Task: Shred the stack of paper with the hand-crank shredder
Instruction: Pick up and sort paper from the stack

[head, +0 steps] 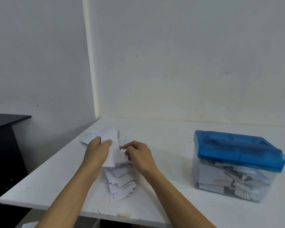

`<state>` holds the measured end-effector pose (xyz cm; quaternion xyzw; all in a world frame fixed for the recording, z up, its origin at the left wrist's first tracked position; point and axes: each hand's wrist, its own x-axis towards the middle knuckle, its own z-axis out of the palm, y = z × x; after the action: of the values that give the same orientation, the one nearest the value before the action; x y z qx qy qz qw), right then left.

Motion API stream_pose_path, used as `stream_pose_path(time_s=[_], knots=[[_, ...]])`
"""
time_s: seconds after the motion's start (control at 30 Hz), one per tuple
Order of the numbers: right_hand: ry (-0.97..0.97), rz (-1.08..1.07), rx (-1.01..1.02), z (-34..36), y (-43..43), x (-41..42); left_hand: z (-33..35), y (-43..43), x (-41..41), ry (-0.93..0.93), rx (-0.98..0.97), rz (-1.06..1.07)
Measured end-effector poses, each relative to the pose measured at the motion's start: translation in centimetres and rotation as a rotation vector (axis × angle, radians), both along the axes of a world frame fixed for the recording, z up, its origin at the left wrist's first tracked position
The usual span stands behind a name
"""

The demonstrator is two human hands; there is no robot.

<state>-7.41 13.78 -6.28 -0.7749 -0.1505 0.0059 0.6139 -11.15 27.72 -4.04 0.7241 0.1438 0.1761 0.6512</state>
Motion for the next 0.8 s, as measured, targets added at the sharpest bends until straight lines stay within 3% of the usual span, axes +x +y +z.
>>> stream_pose_path(time_s=[0.2,0.43,0.63,0.8], knots=[[-0.032,-0.252,0.257,0.9,-1.4,1.0,-0.2,0.7,-0.7,0.049,-0.101,-0.096],[0.226,-0.157,0.617,1.9,-0.7,0.5,-0.1,-1.8,-0.7,0.140,-0.187,-0.199],[0.091,-0.195,0.294,0.8,-1.3,-0.2,0.5,-3.8,-0.6,0.054,-0.431,-0.141],[0.034,-0.178,0.205,1.1,-2.1,-0.7,0.7,-5.2,-0.5,0.034,-0.407,-0.167]])
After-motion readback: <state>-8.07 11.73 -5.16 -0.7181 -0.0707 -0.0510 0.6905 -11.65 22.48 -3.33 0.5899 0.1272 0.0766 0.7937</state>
